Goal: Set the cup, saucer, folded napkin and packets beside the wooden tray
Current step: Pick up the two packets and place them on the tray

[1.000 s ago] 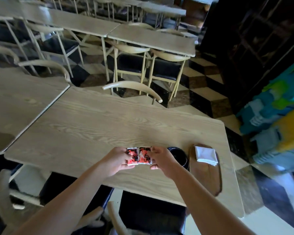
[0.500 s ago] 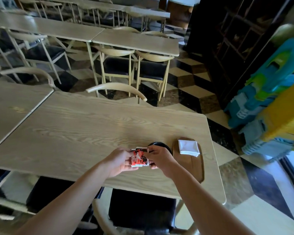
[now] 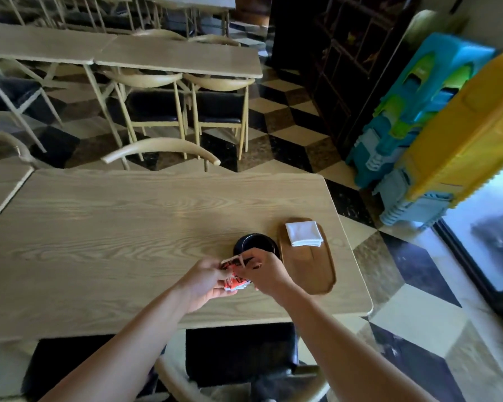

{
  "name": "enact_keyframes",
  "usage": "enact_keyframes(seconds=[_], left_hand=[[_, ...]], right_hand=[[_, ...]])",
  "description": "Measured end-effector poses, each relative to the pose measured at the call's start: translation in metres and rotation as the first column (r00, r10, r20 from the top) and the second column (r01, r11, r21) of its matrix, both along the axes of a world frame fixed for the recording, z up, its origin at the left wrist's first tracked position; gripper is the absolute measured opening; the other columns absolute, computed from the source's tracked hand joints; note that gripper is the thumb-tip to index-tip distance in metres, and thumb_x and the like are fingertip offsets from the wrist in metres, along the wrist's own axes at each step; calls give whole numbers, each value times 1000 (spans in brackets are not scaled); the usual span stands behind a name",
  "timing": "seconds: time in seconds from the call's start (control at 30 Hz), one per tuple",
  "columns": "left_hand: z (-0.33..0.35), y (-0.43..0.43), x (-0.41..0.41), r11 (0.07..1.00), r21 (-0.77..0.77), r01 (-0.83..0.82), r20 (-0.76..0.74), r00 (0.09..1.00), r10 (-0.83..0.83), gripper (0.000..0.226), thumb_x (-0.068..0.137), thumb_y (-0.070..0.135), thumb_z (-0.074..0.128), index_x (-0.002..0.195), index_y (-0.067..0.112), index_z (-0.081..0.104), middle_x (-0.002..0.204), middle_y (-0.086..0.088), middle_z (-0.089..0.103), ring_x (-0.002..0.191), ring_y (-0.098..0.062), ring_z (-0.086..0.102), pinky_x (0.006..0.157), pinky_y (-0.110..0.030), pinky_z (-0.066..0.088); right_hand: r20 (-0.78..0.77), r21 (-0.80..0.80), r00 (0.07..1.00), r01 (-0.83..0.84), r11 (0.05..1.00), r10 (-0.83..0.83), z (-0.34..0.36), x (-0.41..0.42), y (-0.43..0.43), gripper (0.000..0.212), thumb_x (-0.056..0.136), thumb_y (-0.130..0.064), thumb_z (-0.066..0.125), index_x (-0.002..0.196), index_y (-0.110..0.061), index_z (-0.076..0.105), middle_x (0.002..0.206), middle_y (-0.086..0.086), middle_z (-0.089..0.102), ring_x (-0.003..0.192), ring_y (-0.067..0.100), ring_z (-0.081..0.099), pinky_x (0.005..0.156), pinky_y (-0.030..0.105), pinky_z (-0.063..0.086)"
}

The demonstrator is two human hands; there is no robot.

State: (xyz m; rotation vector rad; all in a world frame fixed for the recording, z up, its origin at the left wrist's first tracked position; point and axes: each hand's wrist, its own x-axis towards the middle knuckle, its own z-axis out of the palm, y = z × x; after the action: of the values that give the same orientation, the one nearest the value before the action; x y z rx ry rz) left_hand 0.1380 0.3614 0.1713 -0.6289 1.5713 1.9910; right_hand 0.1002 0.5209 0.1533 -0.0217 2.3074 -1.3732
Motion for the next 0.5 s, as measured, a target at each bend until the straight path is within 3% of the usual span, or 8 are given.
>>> enact_keyframes(seconds=[0.1, 0.2, 0.3, 0.43, 0.5], left_hand=[[-9, 3, -4, 998, 14, 69, 13, 998, -69, 15, 92, -8, 48, 94, 1, 60, 100, -22, 68, 94, -33, 66, 91, -50, 51], [-23, 13, -8, 991, 40, 131, 33, 991, -132, 21, 94, -10, 44, 105, 1, 58, 101, -17, 67, 92, -29, 66, 83, -44, 54], [-42, 32, -12, 989, 29, 145, 67, 987, -146, 23, 94, -9, 44, 105, 7, 57, 111, -15, 64, 93, -26, 65, 74, -38, 54], [-63, 63, -25, 976, -87, 201, 27, 980, -199, 23, 93, -4, 51, 113, 5, 59, 113, -17, 67, 98, -27, 68, 73, -36, 58], [-67, 82, -31, 967, -168, 193, -5, 980, -197, 19, 92, -3, 52, 102, 7, 64, 103, -15, 70, 88, -23, 70, 66, -32, 59]], right_hand=[[77, -9, 991, 109, 994, -108, -12, 11, 3, 24, 76, -32, 80, 98, -24, 72, 82, -3, 69, 58, 10, 57, 50, 23, 45], [131, 8, 974, 183, 983, -182, -24, 24, 11, 21, 75, -33, 80, 90, -20, 74, 75, -6, 66, 59, 13, 59, 54, 30, 52], [180, -24, 948, 271, 962, -262, -30, 33, 28, 15, 79, -24, 78, 93, -22, 75, 73, -10, 66, 61, 10, 59, 51, 24, 51], [341, -146, 869, 427, 893, -359, -34, 27, 61, 8, 89, -11, 68, 90, -14, 75, 69, -1, 67, 57, 9, 59, 51, 23, 50], [399, -176, 833, 480, 859, -384, -40, 19, 79, 9, 89, -12, 68, 95, -10, 75, 76, 5, 69, 59, 13, 60, 53, 26, 50]])
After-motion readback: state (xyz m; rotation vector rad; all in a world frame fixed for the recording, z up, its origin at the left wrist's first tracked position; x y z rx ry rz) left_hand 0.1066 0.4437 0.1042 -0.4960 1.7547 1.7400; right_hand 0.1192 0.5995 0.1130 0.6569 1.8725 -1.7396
